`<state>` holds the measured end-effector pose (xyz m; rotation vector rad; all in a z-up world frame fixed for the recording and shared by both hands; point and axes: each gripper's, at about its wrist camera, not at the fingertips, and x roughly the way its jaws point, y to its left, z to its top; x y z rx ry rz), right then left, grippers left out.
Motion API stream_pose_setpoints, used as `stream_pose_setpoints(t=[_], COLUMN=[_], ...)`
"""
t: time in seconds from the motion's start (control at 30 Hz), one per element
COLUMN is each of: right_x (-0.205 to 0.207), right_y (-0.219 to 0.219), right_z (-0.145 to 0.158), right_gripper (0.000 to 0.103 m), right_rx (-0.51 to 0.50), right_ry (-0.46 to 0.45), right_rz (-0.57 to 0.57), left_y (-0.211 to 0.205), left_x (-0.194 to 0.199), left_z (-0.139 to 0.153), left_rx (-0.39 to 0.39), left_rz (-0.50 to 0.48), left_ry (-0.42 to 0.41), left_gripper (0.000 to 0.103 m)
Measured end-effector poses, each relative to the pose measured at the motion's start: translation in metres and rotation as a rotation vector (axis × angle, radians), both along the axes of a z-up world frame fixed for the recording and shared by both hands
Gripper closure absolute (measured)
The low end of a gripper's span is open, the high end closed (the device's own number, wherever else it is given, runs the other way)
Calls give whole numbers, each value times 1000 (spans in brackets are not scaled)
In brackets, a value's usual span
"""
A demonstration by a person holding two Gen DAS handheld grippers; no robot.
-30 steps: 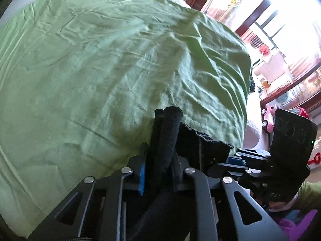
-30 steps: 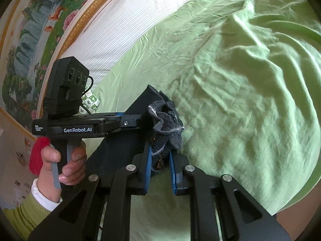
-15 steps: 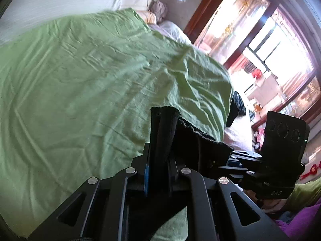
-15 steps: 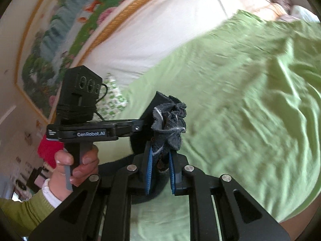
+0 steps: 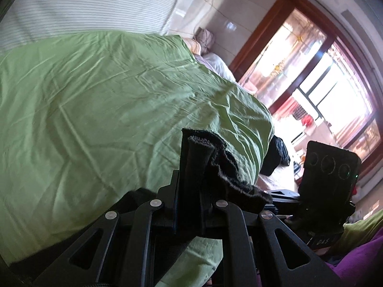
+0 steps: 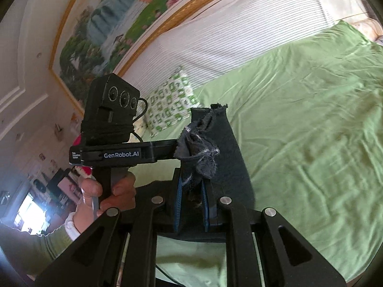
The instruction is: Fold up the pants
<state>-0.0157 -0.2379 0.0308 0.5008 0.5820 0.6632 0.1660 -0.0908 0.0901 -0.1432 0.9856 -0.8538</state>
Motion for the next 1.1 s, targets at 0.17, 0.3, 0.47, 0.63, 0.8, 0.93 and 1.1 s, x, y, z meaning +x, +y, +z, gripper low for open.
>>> stream_pose_setpoints(t=[0.17,0.3,0.47,0.63,0.8,0.93,1.1], right_x=[3,8,16,23,30,34,39], right_y=[16,30,46,67,83,93,103], right_z=[-6,-13,-26,-42,-60,-70,-75], right_gripper=[87,87,87,87,87,87,87], right_rx=[-9,-21,-16,-30,-47,-75,-114], right_ry=[18,33,42,73,120,143,160], right_rz=[53,94,148,209,253,269,291], left_y=[20,40,62,88,105,116,126], left_x=[-5,-9,-15,-22,-29,-29,-33], left_z=[-10,-21,-38,-61,-79,-96,-107], left_rx=[-19,-48,-65,-75,-53,-53,-35], left_rz=[44,86,138,205,259,294,336], left_ry=[20,42,66,119,154,190,220], left_gripper=[91,91,91,91,94,94,92])
